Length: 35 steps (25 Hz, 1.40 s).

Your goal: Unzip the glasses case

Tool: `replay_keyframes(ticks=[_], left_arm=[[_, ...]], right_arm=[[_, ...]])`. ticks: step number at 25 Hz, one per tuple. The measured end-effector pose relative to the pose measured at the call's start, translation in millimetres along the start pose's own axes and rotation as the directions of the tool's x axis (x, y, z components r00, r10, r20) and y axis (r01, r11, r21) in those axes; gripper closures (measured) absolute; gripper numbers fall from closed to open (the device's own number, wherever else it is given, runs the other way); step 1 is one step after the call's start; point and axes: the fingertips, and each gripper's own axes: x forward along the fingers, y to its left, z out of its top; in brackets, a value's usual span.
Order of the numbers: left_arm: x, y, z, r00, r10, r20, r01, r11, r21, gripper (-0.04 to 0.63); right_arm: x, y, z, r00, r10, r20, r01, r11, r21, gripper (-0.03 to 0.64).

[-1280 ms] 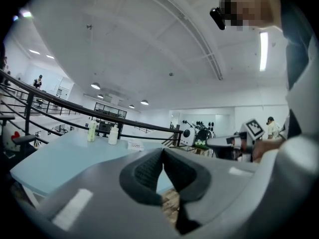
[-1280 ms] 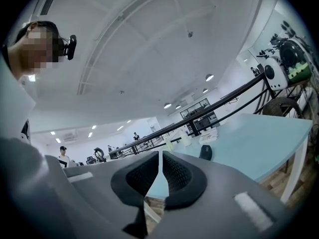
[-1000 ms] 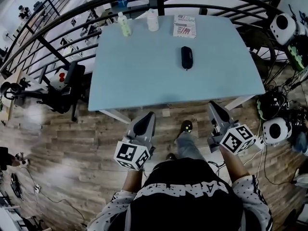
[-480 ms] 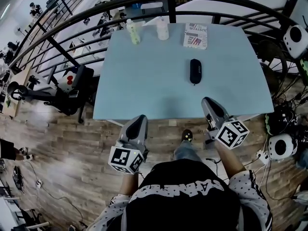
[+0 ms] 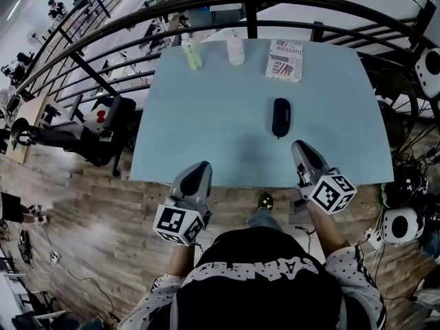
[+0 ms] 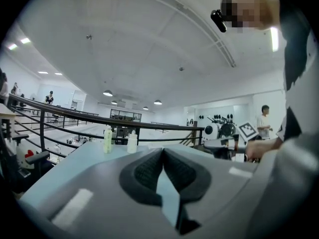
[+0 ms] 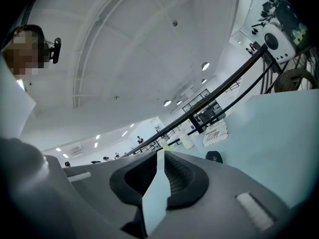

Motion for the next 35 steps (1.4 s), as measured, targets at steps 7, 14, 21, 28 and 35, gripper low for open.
replay_keyframes(ticks=[7, 14, 21, 28, 35], left_arm=[[44, 7, 10, 1.0, 0.002, -0.012, -0.002, 1.0, 0.012, 0.595], [100, 10, 11, 1.0, -0.009, -0.011, 0.009, 1.0, 0.015, 0.595], [148, 10, 15, 1.0, -0.027, 0.002, 0.027, 0.999, 0.017, 0.595], [186, 27, 10, 0.999, -0.052, 0.005, 0.052, 0.999, -0.001, 0.595], [208, 46, 7, 0.993, -0.112, -0.042, 0.112, 0.994, 0.001, 0.595]], right_arm=[[26, -32, 10, 1.0, -0.025, -0.016, 0.025, 0.999, 0.03, 0.571], [53, -70, 30, 0.998, -0.054, -0.023, 0.054, 0.998, 0.019, 0.557], [69, -105, 32, 0.993, -0.095, -0.063, 0.096, 0.995, 0.009, 0.535], [106, -131, 18, 0.982, -0.154, -0.112, 0.152, 0.988, -0.028, 0.525], [133, -152, -10, 0.936, -0.295, -0.19, 0.29, 0.955, -0.056, 0.465]])
